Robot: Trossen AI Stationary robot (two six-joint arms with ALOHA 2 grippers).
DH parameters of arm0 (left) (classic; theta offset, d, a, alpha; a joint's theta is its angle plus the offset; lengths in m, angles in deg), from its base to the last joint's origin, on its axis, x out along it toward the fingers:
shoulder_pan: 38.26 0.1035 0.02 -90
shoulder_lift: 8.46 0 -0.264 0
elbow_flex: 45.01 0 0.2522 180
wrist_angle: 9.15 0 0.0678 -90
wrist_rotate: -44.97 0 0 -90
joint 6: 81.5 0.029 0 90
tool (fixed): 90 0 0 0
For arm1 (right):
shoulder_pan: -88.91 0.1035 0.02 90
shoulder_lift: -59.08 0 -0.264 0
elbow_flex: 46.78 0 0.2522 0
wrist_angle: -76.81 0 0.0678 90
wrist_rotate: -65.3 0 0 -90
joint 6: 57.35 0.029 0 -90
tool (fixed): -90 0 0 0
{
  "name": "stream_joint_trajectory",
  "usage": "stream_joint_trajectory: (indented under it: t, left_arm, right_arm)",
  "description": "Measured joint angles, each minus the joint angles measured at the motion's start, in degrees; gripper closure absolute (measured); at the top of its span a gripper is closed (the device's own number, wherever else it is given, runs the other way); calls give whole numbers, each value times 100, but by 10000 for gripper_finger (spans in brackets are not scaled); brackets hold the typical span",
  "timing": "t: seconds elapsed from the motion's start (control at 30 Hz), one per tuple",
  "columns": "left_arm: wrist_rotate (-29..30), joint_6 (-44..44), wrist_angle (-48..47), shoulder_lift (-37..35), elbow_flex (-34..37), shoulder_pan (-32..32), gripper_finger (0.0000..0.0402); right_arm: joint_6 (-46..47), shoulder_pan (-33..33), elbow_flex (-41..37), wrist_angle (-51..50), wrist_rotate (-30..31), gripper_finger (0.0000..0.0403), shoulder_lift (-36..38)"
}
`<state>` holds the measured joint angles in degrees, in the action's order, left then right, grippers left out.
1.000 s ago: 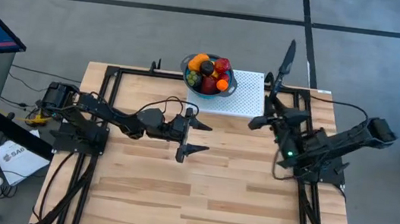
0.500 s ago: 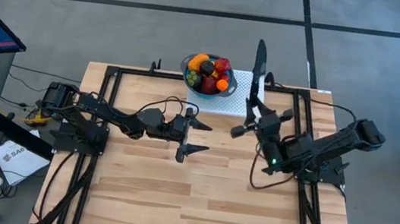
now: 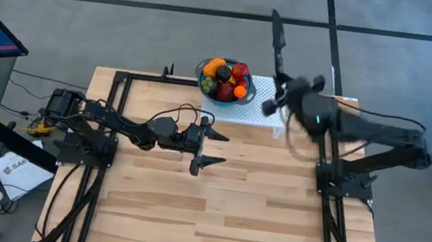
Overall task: Pick & Place Fruit
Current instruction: Put the black knife on the shelf
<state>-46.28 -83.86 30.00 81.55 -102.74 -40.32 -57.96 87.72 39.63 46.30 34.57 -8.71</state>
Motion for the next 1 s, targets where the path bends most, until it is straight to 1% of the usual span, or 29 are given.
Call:
stream_joint_trajectory:
  t: [0.07,0.1,0.17,0.27,0.33,0.4,0.5,0.6,0.7,0.8,0.93,1.0]
  left_arm:
    - [-2,-74,0,1,0,0,94]
    - [0,-86,1,1,0,0,94]
    - [0,-88,1,1,0,0,94]
    - [2,-91,1,1,0,0,94]
    - [4,-91,1,1,2,0,94]
    - [12,-91,0,1,2,0,94]
    - [28,-93,-6,1,2,0,94]
    - [26,-93,-46,1,2,0,94]
    - [26,-126,-50,1,2,0,94]
    - [24,-154,-61,1,2,-5,94]
    - [24,-154,-88,1,2,-67,94]
    - [22,-154,-91,1,2,-101,94]
  right_arm:
    - [1200,-670,388,-1425,-865,316,18]
    - [1585,-953,541,-2014,-1170,316,-11]
    - [2099,-1402,851,-2924,-1593,316,-137]
    - [2747,-1843,1263,-4072,-2348,316,-367]
    - [3097,-2054,1374,-4544,-2953,315,-569]
    - [3320,-2189,1377,-4869,-3394,305,-778]
    - [3526,-2160,1381,-5260,-3509,299,-1087]
    - [3765,-1969,1368,-5440,-3564,313,-1463]
    - [4023,-1831,1246,-5275,-3548,316,-1711]
    - [4344,-1795,960,-5179,-3552,312,-1863]
    - [4803,-1782,568,-4953,-3546,289,-1833]
    - [4921,-1736,421,-4655,-3544,292,-1806]
